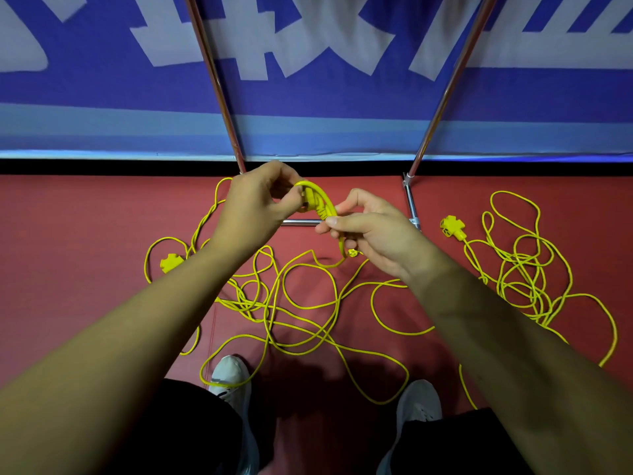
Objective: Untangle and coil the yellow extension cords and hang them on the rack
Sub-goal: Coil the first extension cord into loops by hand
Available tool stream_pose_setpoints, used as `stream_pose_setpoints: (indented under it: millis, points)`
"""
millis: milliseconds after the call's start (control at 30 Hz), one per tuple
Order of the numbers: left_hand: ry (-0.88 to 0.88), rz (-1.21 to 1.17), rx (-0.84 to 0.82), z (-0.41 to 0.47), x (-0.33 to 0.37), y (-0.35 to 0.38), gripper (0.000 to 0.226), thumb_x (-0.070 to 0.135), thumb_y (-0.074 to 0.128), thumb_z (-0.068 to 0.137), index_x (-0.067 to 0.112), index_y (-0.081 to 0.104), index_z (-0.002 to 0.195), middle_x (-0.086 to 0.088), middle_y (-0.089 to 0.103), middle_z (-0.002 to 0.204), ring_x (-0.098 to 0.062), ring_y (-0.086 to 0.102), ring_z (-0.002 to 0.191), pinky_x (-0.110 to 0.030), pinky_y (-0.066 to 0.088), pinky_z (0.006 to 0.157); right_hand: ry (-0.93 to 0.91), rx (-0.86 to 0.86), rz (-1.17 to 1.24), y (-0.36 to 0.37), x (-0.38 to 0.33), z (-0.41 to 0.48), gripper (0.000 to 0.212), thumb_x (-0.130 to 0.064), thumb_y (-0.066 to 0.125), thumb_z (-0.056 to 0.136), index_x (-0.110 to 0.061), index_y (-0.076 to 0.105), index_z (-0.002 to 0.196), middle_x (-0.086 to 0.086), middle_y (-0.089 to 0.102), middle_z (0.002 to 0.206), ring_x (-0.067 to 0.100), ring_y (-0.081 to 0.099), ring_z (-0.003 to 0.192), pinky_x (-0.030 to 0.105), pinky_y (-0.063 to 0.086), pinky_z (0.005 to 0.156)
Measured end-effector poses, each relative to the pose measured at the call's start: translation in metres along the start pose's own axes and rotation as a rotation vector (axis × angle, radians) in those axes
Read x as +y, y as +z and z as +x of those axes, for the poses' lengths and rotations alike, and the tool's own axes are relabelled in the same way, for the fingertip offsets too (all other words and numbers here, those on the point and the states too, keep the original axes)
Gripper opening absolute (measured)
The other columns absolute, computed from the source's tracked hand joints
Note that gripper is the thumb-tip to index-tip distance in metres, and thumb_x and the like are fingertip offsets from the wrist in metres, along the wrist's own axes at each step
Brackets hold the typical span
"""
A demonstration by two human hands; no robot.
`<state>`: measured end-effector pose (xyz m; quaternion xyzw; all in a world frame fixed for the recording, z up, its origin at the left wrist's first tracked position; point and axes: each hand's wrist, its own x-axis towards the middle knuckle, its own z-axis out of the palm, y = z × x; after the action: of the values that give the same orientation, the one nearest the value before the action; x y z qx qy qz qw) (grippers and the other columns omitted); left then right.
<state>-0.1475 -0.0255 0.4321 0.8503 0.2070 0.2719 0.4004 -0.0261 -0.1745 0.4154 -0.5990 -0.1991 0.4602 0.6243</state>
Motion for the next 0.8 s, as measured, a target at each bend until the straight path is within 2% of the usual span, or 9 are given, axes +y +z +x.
stream_pose_setpoints:
  millis: [67,167,267,333,367,433,500,667,800]
  points:
    - [-0.049,-0.085,-0.039,0.001,-0.001,0.0,0.005,0.002,0.064,0.088,0.006,0.066,0.092,-0.006,0.072,0.08,0.001,0.061,0.059,-0.01,0.041,0.052,0.012,-0.001,-0.005,-0.001,0.002,0.0,0.026,0.008,0.059,0.088,-0.013,0.045,0.085,0.025,0.072,0.087,0.019,0.055,0.066,0.03,0.027,0.054]
    - [-0.09,-0.161,-0.092,0.004,-0.008,0.0,0.012,-0.002,0.064,0.089,0.01,0.064,0.091,-0.01,0.071,0.083,-0.011,0.066,0.068,-0.012,0.045,0.054,0.002,0.012,-0.027,0.0,0.005,0.002,0.02,0.003,0.06,0.09,-0.012,0.047,0.087,0.026,0.072,0.089,0.018,0.057,0.065,0.026,0.031,0.052]
    - [-0.133,-0.364,-0.158,0.007,-0.014,-0.004,0.022,-0.005,0.065,0.087,0.014,0.062,0.098,-0.013,0.068,0.093,-0.014,0.066,0.084,-0.022,0.054,0.075,-0.064,0.055,-0.071,0.002,0.005,0.004,0.011,-0.011,0.061,0.095,-0.012,0.051,0.091,0.038,0.066,0.094,0.01,0.059,0.06,0.023,0.031,0.051]
    - [-0.166,-0.428,-0.169,0.007,-0.016,-0.004,0.023,-0.003,0.067,0.087,0.012,0.063,0.104,-0.012,0.071,0.097,-0.014,0.068,0.089,-0.025,0.055,0.083,-0.137,0.077,-0.084,0.002,0.004,0.005,0.008,-0.007,0.059,0.096,-0.01,0.052,0.092,0.046,0.058,0.091,0.008,0.064,0.063,0.017,0.034,0.05]
    - [-0.167,-0.408,-0.174,0.007,-0.016,-0.003,0.02,-0.003,0.066,0.088,0.009,0.065,0.105,-0.01,0.072,0.094,-0.013,0.07,0.086,-0.024,0.055,0.081,-0.158,0.08,-0.085,0.0,0.004,0.006,0.009,-0.005,0.058,0.096,-0.01,0.053,0.092,0.041,0.059,0.081,0.013,0.066,0.068,0.014,0.034,0.049]
    - [-0.137,-0.321,-0.179,0.006,-0.013,-0.003,0.013,-0.003,0.063,0.092,0.003,0.068,0.103,-0.008,0.073,0.087,-0.011,0.07,0.08,-0.022,0.053,0.079,-0.161,0.064,-0.076,-0.002,0.004,0.007,0.012,-0.001,0.059,0.094,-0.011,0.053,0.09,0.013,0.062,0.064,0.027,0.064,0.083,0.018,0.029,0.048]
    - [-0.113,-0.291,-0.184,0.005,-0.012,-0.004,0.012,-0.001,0.062,0.092,0.003,0.069,0.102,-0.009,0.073,0.085,-0.011,0.069,0.078,-0.022,0.053,0.079,-0.149,0.035,-0.074,-0.005,0.003,0.008,0.012,-0.001,0.058,0.093,-0.011,0.053,0.089,-0.001,0.064,0.06,0.031,0.059,0.089,0.021,0.028,0.049]
    - [-0.17,-0.422,-0.185,0.007,-0.015,-0.007,0.014,-0.001,0.057,0.096,0.007,0.068,0.099,-0.002,0.069,0.074,-0.012,0.063,0.068,-0.022,0.051,0.07,-0.11,-0.002,-0.084,0.0,0.004,0.007,0.014,0.003,0.056,0.093,-0.009,0.052,0.086,0.005,0.067,0.064,0.015,0.056,0.062,0.023,0.032,0.052]
    - [-0.317,-0.669,-0.21,0.007,-0.01,-0.002,0.021,-0.006,0.047,0.098,0.005,0.062,0.108,-0.001,0.062,0.065,-0.017,0.058,0.061,-0.02,0.048,0.061,-0.15,0.057,-0.092,-0.003,0.006,0.012,0.018,0.006,0.06,0.089,-0.01,0.053,0.086,0.019,0.067,0.086,0.008,0.055,0.06,0.021,0.032,0.054]
